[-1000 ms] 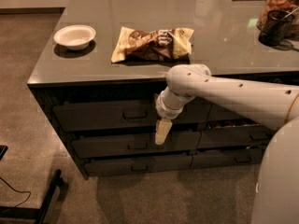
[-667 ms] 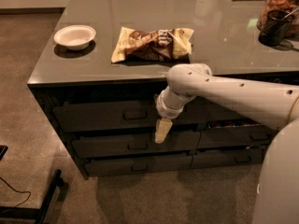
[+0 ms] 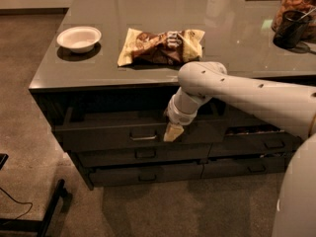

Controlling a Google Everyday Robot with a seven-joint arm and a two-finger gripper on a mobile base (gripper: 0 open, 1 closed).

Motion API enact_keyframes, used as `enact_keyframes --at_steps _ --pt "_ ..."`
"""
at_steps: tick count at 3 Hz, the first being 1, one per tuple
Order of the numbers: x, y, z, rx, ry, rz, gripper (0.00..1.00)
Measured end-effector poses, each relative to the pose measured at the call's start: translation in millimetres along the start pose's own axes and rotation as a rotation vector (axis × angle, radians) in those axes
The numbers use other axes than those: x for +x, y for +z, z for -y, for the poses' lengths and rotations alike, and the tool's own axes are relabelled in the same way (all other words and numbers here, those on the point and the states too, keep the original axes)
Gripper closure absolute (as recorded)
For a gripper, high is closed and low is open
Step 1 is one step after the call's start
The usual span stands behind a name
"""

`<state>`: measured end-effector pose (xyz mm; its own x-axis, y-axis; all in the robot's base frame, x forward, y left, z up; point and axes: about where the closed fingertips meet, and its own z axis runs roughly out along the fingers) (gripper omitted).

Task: Open top drawer

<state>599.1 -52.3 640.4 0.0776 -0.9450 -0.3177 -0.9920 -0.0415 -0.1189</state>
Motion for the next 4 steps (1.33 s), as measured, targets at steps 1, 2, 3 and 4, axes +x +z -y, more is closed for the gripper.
enact_keyframes --at_steps 1,2,3,4 --pt "-0.9 -2.4 -0.4 0.0 0.0 0.0 0.72" --pt "-1.3 -2.8 -4.7 0.0 0.0 0.0 0.69" --pt "-0.5 0.5 -16.8 -0.002 -0.003 0.028 0.46" --pt "-1.3 -2.3 -17.0 -0.002 -0.002 0.029 0.23"
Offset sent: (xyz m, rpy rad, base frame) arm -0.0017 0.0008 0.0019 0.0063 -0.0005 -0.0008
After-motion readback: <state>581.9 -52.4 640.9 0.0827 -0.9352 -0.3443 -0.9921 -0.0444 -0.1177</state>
